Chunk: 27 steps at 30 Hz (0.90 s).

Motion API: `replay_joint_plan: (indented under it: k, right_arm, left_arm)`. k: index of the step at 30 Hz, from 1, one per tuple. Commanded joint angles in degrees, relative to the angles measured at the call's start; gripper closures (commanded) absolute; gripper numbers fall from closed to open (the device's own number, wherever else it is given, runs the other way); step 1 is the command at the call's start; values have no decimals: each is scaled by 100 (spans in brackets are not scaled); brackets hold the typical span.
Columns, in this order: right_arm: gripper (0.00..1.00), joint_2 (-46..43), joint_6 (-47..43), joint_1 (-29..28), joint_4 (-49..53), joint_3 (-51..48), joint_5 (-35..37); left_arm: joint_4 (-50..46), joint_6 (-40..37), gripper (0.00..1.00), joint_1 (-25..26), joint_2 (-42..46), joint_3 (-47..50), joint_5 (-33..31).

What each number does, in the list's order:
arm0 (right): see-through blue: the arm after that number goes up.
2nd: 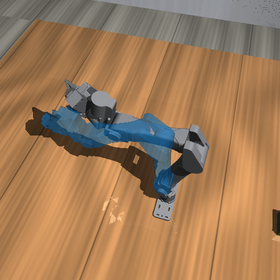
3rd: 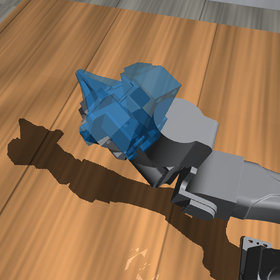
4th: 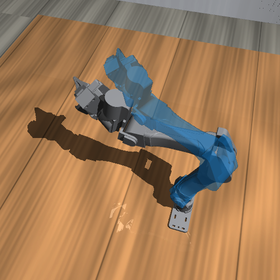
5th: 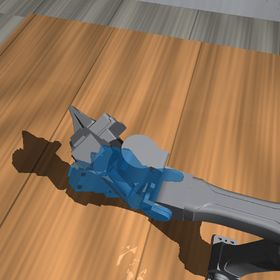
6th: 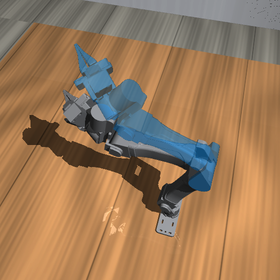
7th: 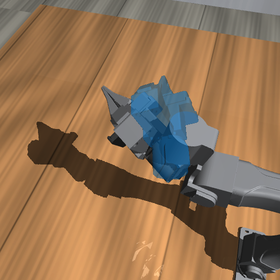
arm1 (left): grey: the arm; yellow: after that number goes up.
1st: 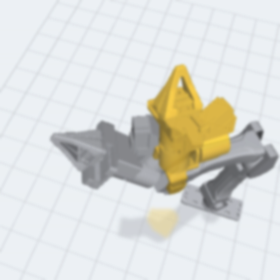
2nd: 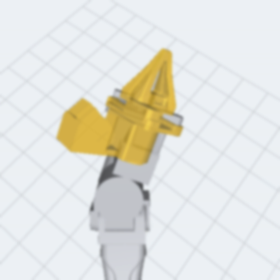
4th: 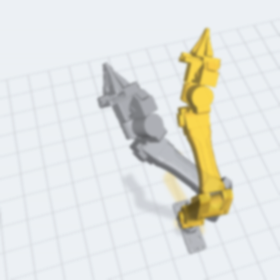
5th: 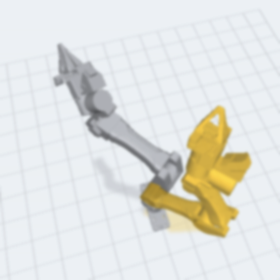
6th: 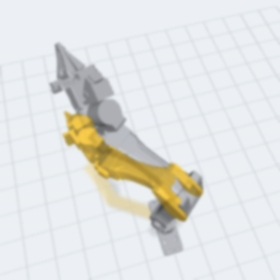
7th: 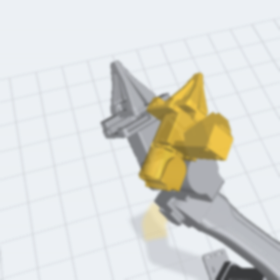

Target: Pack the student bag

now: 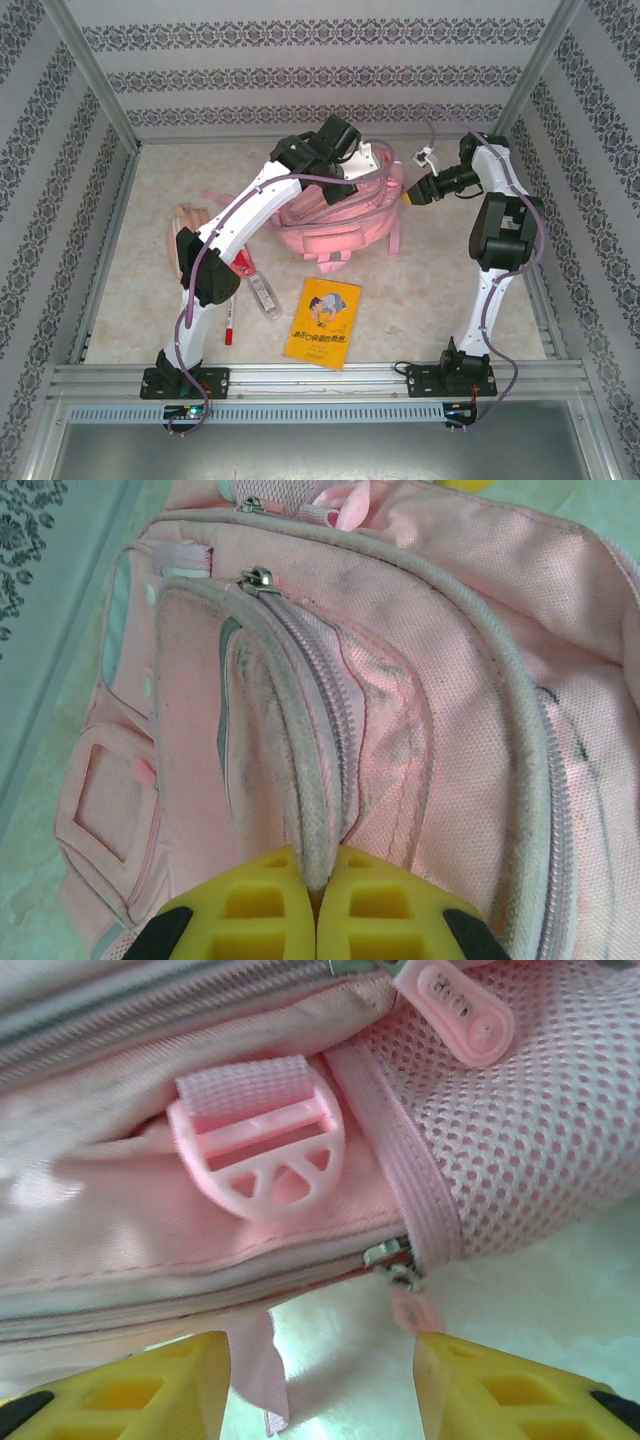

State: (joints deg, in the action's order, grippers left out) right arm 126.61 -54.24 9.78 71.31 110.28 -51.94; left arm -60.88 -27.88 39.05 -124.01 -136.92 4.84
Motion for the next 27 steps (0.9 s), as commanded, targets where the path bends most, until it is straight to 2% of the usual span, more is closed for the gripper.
replay_joint_plan:
  k: [1,5,7,10,14,15,17,27]
  right_arm:
    - [47,-23,-570,-2,-143,-123,31]
    - [47,-178,-422,-31,-751,-410,279]
    - [48,-86,-676,-20,-457,-268,58]
    - [51,-60,-875,-55,-337,-275,125]
    - [85,-225,-1028,35,-271,-410,-266]
    - [88,-281,-1028,50,-247,-436,-341]
    - [99,-392,-1070,43,-125,-455,-340]
    - [100,-1501,-1443,-316,-24,-1295,711]
  left_arm:
    - [284,-48,100,-64,368,-372,514]
    - [165,-78,100,-64,390,-370,489]
    - [181,-55,100,-64,395,-365,520]
    - [207,-43,100,-64,406,-349,520]
    - [194,-60,100,-64,407,-348,415]
    - [186,-60,100,-64,377,-349,315]
    - [163,-53,100,-64,311,-350,111]
    - [110,188,100,-117,-205,-444,-250]
